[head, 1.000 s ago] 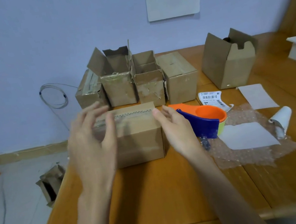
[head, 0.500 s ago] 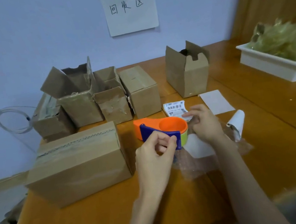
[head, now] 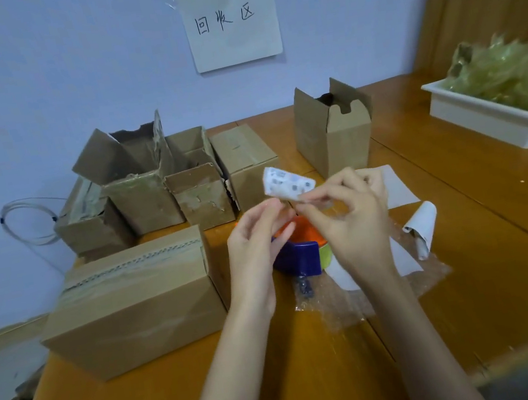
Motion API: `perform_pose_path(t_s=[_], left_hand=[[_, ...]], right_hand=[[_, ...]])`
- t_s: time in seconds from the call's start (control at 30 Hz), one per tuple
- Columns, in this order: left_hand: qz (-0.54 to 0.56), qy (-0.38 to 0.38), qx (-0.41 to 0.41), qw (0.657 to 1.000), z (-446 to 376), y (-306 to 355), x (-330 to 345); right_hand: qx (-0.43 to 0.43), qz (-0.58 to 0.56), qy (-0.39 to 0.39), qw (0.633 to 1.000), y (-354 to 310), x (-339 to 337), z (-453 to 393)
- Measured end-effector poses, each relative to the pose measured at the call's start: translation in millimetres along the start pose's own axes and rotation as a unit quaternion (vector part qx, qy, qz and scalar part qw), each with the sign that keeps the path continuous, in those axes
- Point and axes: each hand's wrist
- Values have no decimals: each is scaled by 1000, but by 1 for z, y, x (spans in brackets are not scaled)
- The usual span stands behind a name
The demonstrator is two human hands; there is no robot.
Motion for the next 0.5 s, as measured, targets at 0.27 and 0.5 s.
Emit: perform_pose_path(t_s=[0.27, 0.5], left_hand=[[-21, 49, 40, 998, 7, -2, -11], [-38, 43, 54, 997, 11, -4, -17]], right_hand=[[103, -154, -137, 973, -22, 6, 15], [220, -278, -145, 924, -25, 7, 16]])
Point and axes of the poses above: each hand's wrist, its own z-axis away from the middle knuckle, its own x-axis out of the palm, y = z × x, and after that the axes turned 6 degrees about -z, right-handed
